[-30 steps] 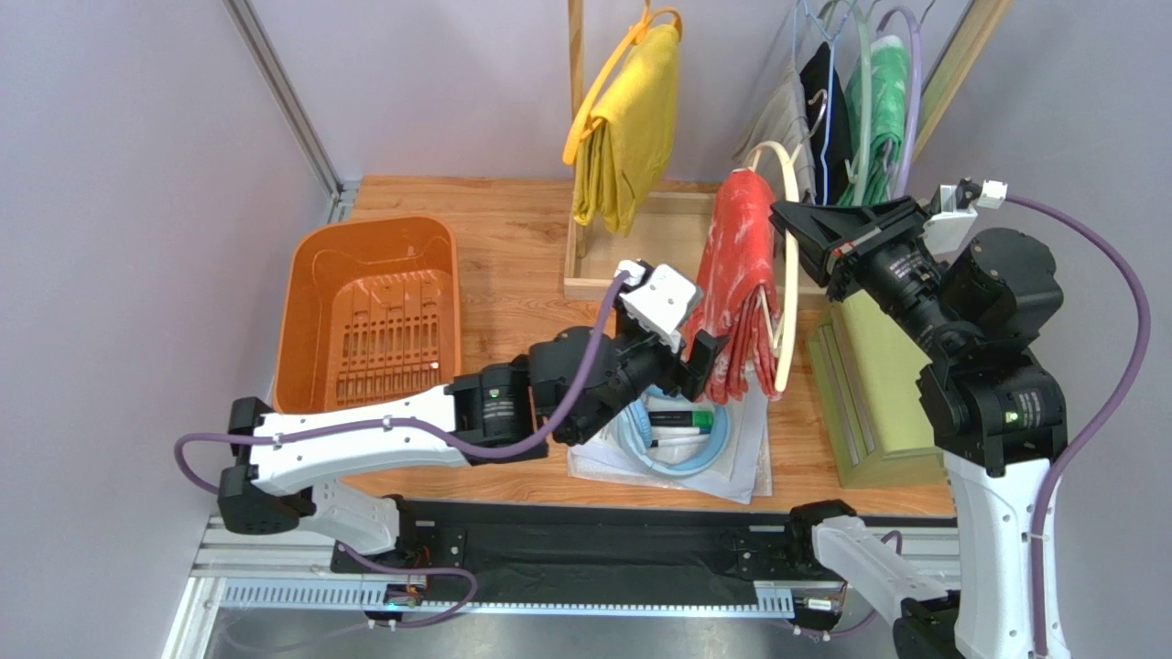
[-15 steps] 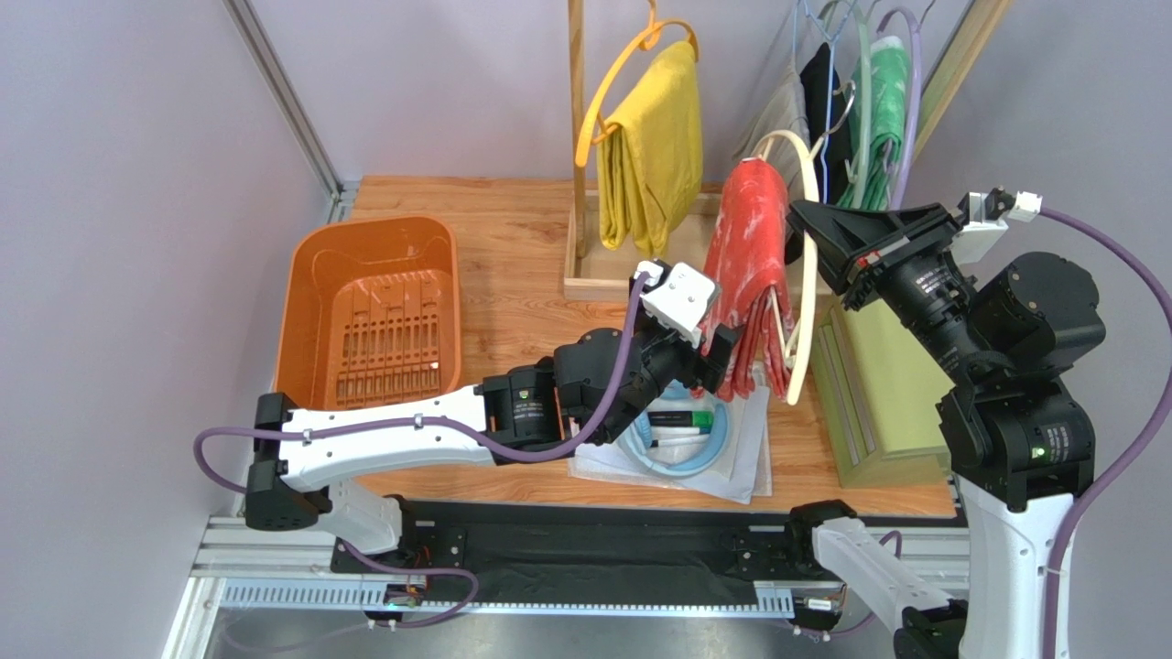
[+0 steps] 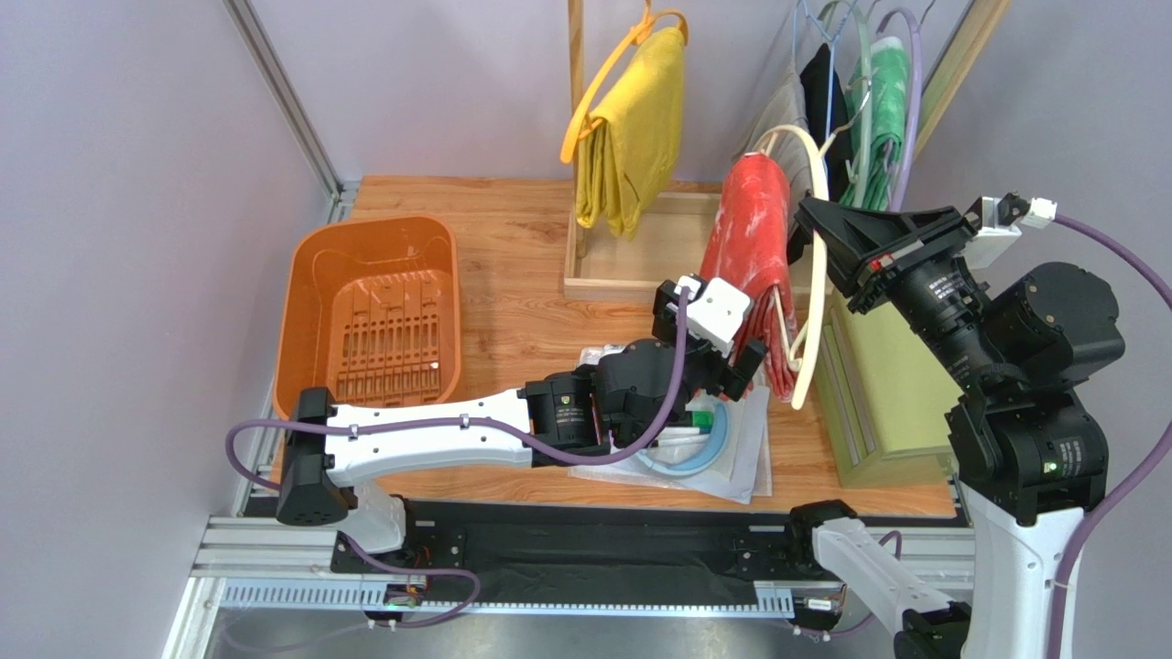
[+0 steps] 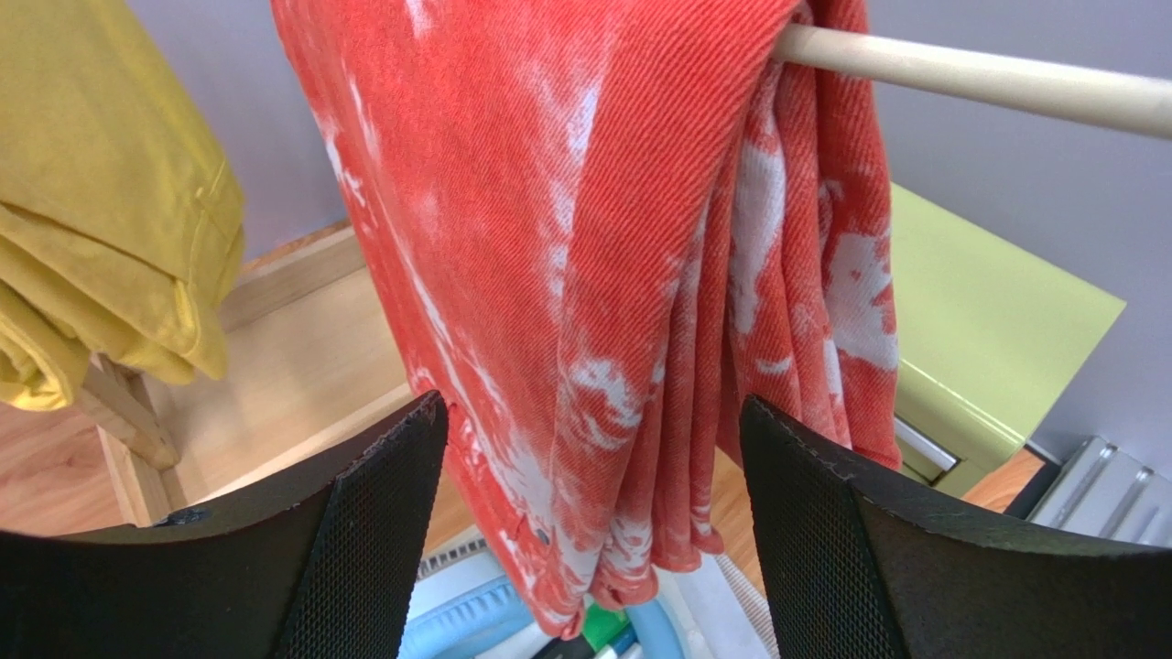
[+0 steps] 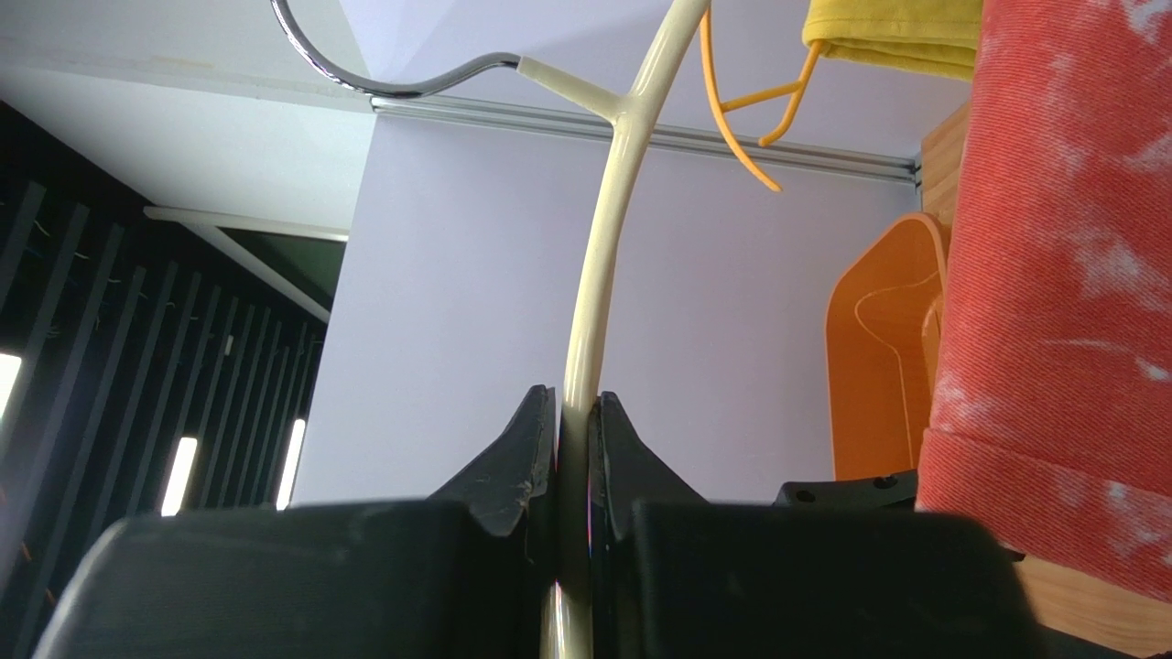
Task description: Remove the trousers from the hanger
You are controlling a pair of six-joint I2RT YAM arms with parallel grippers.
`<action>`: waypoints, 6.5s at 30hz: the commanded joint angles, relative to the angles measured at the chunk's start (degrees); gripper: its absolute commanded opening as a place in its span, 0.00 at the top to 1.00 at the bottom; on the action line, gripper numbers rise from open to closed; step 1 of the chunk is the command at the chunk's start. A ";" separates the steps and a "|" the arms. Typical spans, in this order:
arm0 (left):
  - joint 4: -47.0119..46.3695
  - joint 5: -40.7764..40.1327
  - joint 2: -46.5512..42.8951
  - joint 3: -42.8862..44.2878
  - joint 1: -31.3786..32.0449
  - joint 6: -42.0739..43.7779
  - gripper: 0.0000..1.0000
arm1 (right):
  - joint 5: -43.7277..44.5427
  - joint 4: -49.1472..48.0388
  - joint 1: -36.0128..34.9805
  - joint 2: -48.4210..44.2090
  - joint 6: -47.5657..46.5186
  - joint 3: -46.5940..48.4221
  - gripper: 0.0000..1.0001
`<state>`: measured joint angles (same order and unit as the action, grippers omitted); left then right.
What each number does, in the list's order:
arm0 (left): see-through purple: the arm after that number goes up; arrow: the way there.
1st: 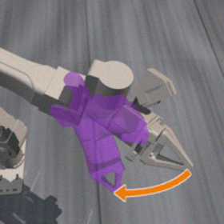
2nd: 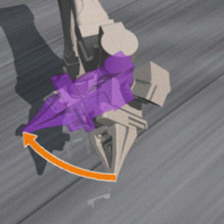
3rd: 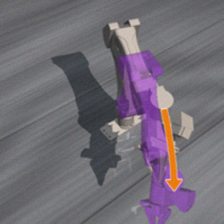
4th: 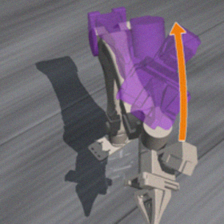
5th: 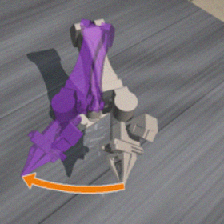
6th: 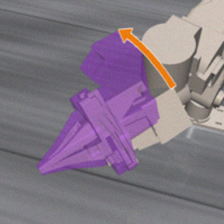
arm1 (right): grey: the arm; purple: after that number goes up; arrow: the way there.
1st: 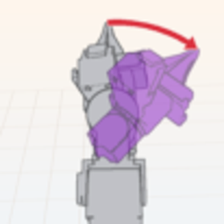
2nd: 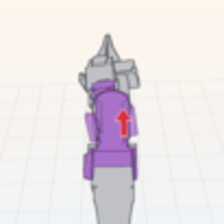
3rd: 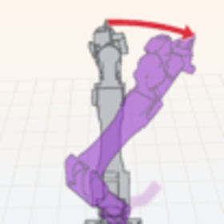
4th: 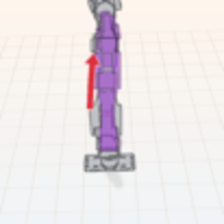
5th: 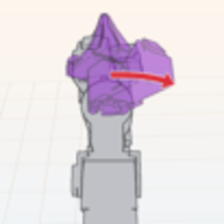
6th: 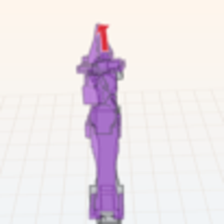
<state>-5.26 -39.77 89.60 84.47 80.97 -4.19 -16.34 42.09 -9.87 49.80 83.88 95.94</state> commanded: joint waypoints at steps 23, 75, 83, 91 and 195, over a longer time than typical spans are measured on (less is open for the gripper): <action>-2.12 -3.47 3.56 10.63 -1.69 -2.50 0.23 | 0.69 -10.89 0.11 -4.54 3.14 3.82 1.00; 4.64 4.78 -0.74 23.89 -1.17 5.32 1.00 | 1.13 -7.72 0.11 -8.67 -0.38 -3.48 1.00; 5.97 4.18 -0.66 27.86 1.73 17.45 1.00 | 0.70 -3.33 0.11 -8.23 -4.16 -4.00 1.00; 7.45 4.61 -0.39 32.95 2.61 22.47 1.00 | 1.05 0.10 0.11 -11.39 -7.41 -10.33 1.00; 33.80 7.07 -28.71 14.83 -40.52 14.30 1.00 | 2.72 1.51 0.11 -19.13 -29.29 -26.95 1.00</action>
<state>28.75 -37.74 57.98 89.93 46.00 12.21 -12.53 48.77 -9.67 30.65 56.82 67.24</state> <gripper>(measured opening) 0.031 0.067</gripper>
